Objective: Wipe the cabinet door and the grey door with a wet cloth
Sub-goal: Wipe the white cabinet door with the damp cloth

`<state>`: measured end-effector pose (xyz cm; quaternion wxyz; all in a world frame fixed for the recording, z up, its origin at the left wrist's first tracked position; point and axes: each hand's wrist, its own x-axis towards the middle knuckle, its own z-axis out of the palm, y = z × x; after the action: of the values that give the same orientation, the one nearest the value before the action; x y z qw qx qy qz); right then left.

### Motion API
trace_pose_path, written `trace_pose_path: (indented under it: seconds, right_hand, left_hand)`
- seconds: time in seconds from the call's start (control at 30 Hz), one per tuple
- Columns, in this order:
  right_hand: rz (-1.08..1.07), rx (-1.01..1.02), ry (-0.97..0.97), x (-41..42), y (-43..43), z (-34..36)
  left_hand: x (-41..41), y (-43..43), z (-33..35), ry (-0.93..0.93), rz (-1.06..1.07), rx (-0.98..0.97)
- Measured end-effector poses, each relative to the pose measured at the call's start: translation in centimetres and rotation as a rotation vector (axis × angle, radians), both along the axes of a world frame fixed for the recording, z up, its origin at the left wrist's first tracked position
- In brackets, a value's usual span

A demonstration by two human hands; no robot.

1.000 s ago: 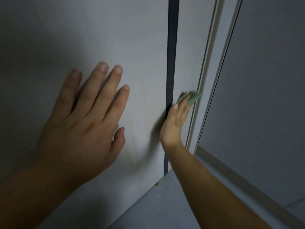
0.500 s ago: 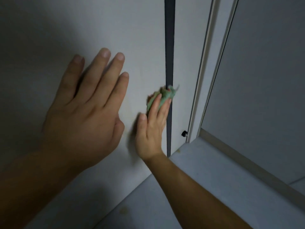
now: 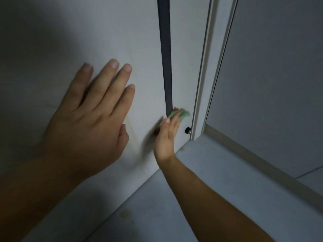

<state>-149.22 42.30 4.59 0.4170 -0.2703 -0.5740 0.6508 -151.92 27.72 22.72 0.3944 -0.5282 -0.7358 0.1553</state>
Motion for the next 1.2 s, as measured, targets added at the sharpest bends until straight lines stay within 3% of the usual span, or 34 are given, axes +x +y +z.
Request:
trace_pose_path:
  seconds: [0.1,0.23,0.37,0.6,0.8,0.93,1.1,1.2]
  right_hand:
    - [0.045,-0.285,-0.17,0.3,0.3,-3.2]
    - [-0.022,-0.163,-0.058,-0.9,4.3,-1.3]
    - [-0.105,-0.293,-0.123,-1.2,8.6,-1.1]
    - [0.028,-0.329,-0.148,-0.3,-1.0,-7.2]
    - [-0.079,-0.641,-0.212,-1.6,5.0,-11.6]
    - [-0.054,-0.595,-0.212,-1.5,6.3,-13.1]
    - [-0.061,-0.738,-0.115,-1.4,7.6,-15.7]
    - [-0.046,-0.611,-0.171,-0.7,4.1,-12.6]
  left_hand:
    - [-0.1,-0.1,-0.3,-0.006,-0.014,0.008]
    - [-0.3,0.0,-0.5,-0.02,-0.029,0.004]
    - [-0.5,0.0,-0.9,-0.059,-0.047,0.02]
    - [-0.7,0.2,-1.8,-0.096,-0.044,0.008]
    - [-0.6,-0.1,-1.9,-0.113,-0.046,-0.039]
    - [-0.5,-0.2,-1.7,-0.074,-0.042,-0.049]
    - [-0.2,0.0,-1.5,-0.051,-0.005,-0.07]
    - [0.1,0.1,-1.5,-0.047,0.017,-0.058]
